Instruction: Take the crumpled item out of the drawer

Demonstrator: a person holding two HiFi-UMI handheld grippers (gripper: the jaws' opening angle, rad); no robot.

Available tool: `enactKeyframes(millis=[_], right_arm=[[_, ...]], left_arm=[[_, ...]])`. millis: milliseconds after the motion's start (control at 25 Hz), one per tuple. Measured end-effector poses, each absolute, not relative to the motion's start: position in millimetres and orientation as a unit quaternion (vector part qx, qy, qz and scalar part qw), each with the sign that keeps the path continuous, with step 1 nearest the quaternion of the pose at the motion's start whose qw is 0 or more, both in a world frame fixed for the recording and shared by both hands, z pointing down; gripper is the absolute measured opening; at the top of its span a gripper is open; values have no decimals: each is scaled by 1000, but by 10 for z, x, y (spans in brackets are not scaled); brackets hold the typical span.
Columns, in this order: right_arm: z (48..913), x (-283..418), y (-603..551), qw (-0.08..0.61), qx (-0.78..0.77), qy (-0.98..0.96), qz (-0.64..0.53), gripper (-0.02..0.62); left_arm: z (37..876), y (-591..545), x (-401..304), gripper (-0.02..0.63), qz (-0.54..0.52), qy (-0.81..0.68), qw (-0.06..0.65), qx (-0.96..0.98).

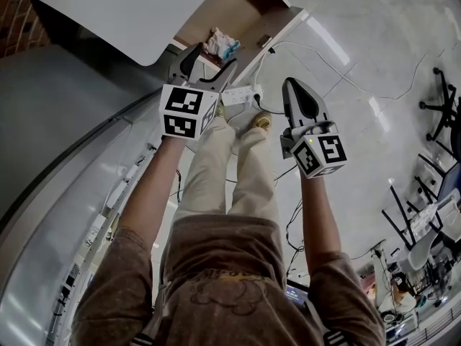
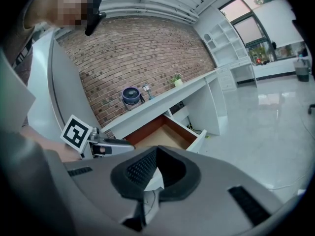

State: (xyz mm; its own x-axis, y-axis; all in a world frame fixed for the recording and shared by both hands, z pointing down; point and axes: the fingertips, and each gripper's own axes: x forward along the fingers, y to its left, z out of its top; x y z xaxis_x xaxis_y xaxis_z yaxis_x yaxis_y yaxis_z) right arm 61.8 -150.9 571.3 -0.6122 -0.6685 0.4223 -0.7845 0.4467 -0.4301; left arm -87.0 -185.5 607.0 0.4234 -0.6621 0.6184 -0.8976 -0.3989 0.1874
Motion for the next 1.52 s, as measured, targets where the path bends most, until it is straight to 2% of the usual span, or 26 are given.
enactKeyframes(millis=[960, 1400, 1520], right_arm=[[5875, 952, -1473, 89, 445, -829, 327, -3], [5961, 1006, -1497, 87, 445, -824, 339, -3], [5981, 1031, -1525, 86, 448, -823, 340, -3]], left_arm=[[7175, -2223, -684, 348, 516, -339, 183, 765], [7561, -2199, -601, 348, 600, -232, 177, 745], [7646, -2174, -611, 348, 624, -201, 154, 739]])
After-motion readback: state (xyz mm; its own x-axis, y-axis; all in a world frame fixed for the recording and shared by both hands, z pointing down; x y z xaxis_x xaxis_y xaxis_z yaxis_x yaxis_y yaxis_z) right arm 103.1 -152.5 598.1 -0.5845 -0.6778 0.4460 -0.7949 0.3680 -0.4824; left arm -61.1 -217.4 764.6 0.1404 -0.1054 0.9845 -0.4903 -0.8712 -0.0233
